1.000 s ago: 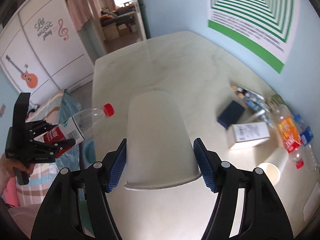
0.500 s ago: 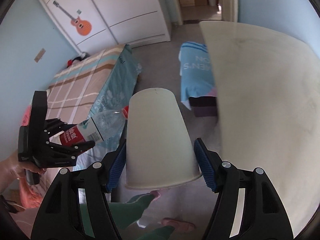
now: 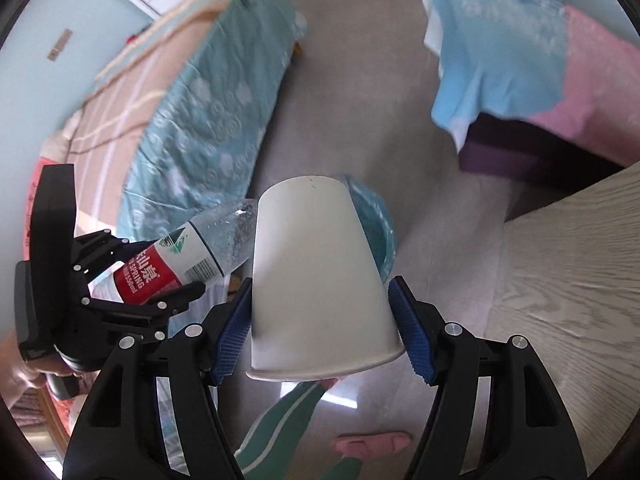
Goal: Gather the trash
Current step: 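Carry the bottle and cup in both grippers over the teal trash bin, then open both grippers to drop the bottle and cup into the bin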
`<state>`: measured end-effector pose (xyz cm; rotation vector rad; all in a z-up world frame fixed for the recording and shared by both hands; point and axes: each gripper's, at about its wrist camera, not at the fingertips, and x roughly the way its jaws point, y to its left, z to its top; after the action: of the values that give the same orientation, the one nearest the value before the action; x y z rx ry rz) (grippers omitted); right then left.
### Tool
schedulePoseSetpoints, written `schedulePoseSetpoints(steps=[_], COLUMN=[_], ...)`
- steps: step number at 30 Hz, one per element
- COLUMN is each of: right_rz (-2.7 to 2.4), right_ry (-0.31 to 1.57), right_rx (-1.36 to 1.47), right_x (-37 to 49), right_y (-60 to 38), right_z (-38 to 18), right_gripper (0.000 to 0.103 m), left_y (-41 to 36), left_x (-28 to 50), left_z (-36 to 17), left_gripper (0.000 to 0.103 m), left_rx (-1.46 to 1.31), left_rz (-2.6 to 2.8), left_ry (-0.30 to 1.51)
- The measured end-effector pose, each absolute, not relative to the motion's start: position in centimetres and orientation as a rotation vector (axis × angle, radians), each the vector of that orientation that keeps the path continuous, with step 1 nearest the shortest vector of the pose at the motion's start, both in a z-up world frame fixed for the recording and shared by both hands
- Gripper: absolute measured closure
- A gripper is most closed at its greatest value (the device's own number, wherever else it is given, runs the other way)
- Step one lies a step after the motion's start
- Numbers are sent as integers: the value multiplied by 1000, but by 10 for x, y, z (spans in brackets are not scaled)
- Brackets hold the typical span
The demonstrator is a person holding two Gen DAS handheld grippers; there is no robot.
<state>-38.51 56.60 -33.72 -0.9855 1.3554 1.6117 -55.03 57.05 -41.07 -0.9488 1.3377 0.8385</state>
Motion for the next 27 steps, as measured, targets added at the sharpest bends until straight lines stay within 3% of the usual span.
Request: schedulePoseSetpoints(steps=[7, 13, 18, 20, 25, 27], right_rz=[1536, 1459, 1435, 1434, 1435, 1438], right_ry=[1475, 1537, 1559, 1555, 1547, 1530], right_rx=[-1098, -1160, -1151, -1137, -1098, -1087], right_x=[-417, -425, -417, -410, -390, -382], right_y=[588, 594, 590, 588, 582, 580], right_z=[-449, -504, -515, -514, -494, -482], right_gripper=[34, 32, 20, 18, 18, 16], left_y=[582, 587, 587, 585, 587, 587], left_x=[-549, -548, -546, -544, -541, -542], left_z=[-499, -537, -541, -538, -529, -523], left_gripper=[41, 40, 38, 24, 24, 16], left_rx=[-1008, -1026, -1014, -1004, -975, -950], left_rz=[802, 809, 827, 835, 843, 854], left_ry=[1431, 1506, 1525, 1533, 1542, 1549])
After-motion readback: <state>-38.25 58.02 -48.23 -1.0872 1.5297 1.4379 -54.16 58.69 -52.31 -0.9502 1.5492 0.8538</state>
